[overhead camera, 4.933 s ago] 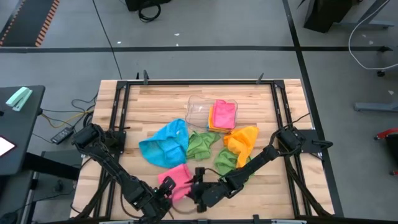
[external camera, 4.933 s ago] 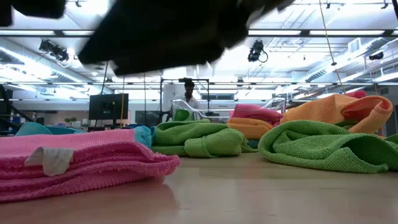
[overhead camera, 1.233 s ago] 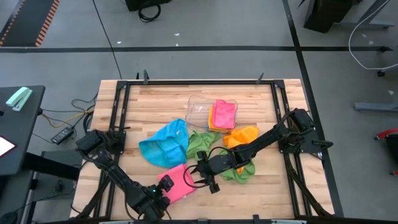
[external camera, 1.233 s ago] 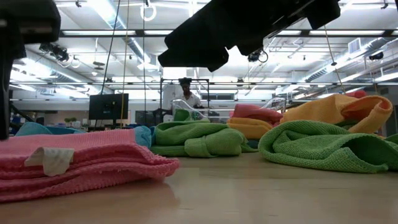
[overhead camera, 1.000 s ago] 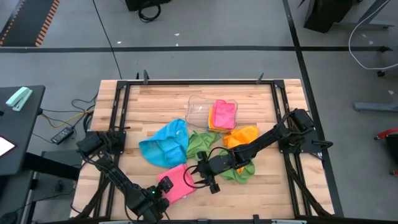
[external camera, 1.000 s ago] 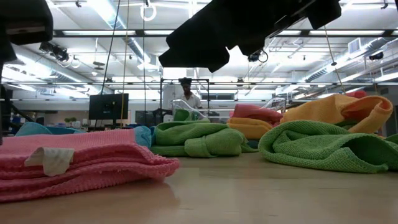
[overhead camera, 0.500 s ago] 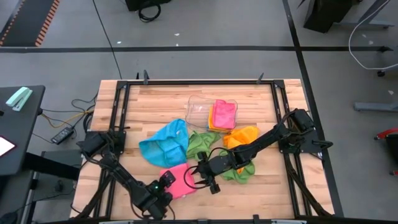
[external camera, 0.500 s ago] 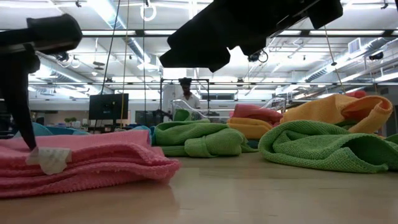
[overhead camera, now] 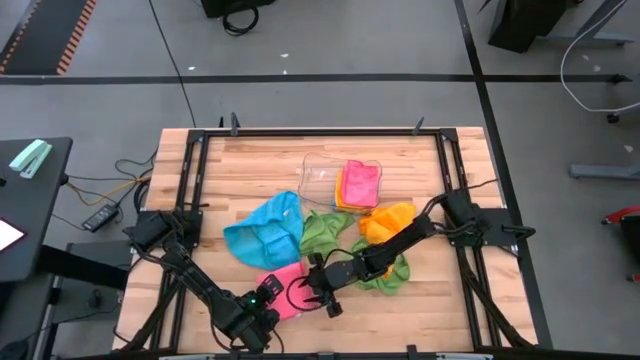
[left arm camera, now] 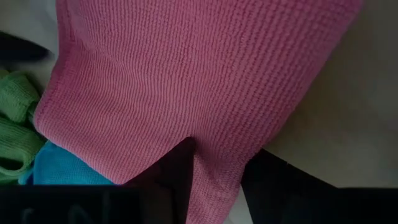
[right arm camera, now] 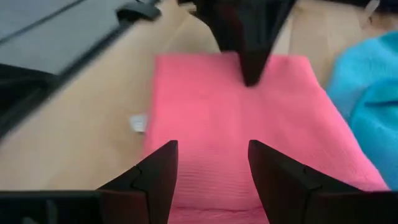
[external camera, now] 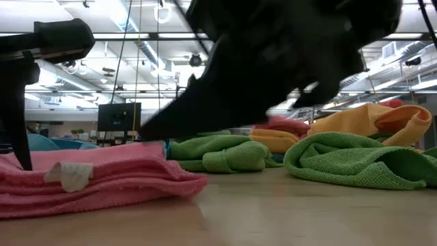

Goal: Fold microfiber towels
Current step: Fold the pink microfiber cloth

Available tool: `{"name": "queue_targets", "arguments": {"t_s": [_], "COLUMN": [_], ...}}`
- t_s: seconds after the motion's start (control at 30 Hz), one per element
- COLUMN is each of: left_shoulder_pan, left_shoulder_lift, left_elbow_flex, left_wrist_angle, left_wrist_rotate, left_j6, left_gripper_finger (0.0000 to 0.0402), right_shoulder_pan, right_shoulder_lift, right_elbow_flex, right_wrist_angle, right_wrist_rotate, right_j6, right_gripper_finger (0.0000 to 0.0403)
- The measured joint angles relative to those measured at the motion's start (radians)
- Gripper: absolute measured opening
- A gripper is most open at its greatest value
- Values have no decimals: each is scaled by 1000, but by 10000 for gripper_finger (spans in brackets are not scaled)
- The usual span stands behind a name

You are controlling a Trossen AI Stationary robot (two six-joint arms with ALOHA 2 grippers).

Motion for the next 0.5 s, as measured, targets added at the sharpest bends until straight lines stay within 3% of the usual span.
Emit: {"name": "queue_targets", "arguments": {"t_s": [0.33, 0.5], "left_shoulder_pan": [0, 0], "left_shoulder_lift": [0, -5], "left_elbow_flex": [0, 2], "left_wrist_angle": [2, -1], "left_wrist_rotate": [1, 1], "left_j6": [0, 12], "left_gripper_finger": [103, 63], "right_shoulder_pan": [-73, -72], "right_shoulder_lift": [24, 39], "right_elbow_flex": [2, 4], "right_wrist_angle": [-54, -54], "right_wrist_rotate": [-10, -12], "right_j6": [29, 36], "right_gripper_finger": [204, 204]}}
